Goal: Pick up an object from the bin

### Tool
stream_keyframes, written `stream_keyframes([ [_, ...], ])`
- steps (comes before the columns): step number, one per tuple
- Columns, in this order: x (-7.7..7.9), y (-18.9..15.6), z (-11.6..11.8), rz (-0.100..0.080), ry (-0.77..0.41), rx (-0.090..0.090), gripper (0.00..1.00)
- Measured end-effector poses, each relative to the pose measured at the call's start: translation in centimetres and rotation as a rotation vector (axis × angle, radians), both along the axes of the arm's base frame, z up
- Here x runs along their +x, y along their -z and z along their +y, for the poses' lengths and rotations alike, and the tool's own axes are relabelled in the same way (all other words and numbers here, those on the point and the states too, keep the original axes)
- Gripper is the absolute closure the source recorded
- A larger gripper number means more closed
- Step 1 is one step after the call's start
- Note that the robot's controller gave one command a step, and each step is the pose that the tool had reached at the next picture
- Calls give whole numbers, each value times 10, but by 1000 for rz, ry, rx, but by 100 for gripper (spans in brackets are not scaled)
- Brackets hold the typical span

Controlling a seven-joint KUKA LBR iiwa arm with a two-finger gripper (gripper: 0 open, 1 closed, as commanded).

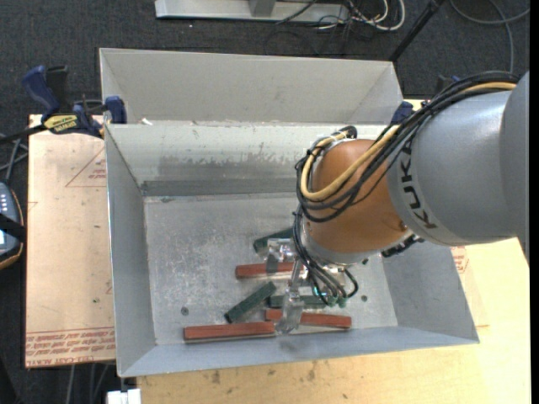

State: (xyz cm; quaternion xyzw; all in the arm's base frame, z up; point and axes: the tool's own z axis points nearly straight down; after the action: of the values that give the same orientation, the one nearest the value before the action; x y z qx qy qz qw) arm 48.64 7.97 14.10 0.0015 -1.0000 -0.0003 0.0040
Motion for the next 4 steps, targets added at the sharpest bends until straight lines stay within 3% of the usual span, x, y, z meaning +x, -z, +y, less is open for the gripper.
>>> stream_keyframes([
  [1, 2, -4, 0, -7, 3, 1, 0],
  [2, 13, 57, 2, -10, -157, 2, 100],
  [3, 13, 57, 2, -10, -158, 2, 100],
  [4, 21, -1, 13, -4, -141, 1, 100],
])
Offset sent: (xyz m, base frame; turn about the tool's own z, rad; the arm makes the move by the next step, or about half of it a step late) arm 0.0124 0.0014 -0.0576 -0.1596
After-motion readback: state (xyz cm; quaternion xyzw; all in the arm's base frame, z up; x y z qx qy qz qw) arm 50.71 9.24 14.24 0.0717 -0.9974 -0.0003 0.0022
